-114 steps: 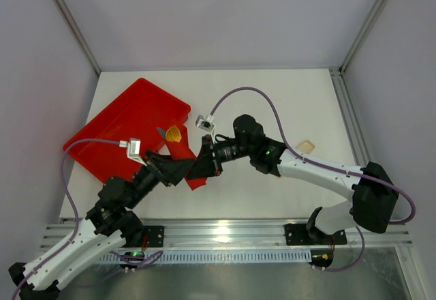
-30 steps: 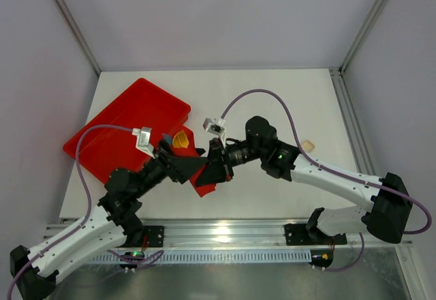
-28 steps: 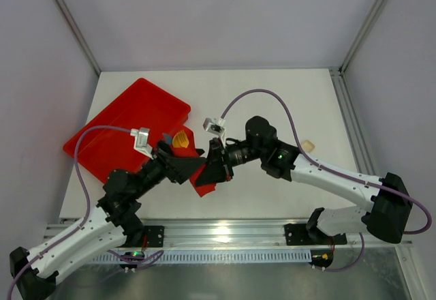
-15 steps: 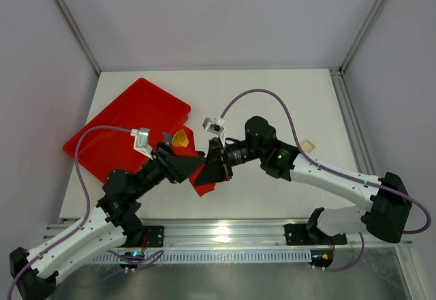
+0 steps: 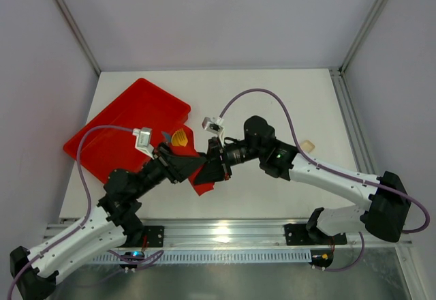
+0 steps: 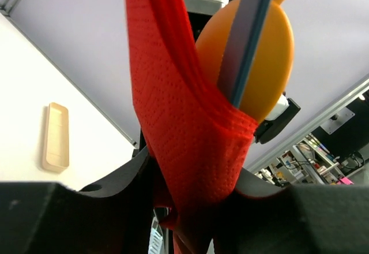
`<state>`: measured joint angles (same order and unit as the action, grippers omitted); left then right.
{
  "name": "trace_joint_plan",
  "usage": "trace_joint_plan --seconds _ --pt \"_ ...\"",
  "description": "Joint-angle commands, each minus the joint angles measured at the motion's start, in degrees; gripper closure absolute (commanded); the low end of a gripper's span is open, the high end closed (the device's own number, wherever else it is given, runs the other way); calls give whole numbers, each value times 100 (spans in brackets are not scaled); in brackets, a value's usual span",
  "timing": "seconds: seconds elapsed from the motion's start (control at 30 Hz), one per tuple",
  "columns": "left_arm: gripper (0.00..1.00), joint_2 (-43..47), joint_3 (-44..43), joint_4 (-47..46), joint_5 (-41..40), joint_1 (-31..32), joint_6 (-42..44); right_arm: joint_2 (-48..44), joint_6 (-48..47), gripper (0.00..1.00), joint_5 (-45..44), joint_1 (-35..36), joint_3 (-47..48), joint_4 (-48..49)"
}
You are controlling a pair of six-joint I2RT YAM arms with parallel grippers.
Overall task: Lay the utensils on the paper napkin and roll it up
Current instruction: Roll the napkin.
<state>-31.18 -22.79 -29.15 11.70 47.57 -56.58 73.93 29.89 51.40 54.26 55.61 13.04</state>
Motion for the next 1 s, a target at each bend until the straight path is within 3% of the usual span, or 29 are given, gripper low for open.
trace_joint_plan --seconds 0.0,0.13,0.4,0.5,0.63,0.73,0.93,0.97 --pt "63 164 46 -12 69 7 24 -28 -106 96 -77 23 248 243" --pt "81 375 55 234 -28 7 41 -54 -132 96 -182 23 231 217" --pt "81 323 73 251 -19 7 -46 -54 -185 96 -323 23 239 182" --pt "84 305 46 322 -37 7 -38 -72 -203 96 -350 23 239 164" --pt "100 288 -33 602 -159 7 -11 -98 -282 96 -437 23 283 41" --pt "100 279 -191 971 -247 7 102 -89 -352 96 -525 23 292 -82" --pt "100 384 -367 1560 -520 7 261 -54 -563 75 -815 15 433 -565" --pt "100 402 -376 1657 -529 7 296 -54 -589 65 -850 14 450 -635"
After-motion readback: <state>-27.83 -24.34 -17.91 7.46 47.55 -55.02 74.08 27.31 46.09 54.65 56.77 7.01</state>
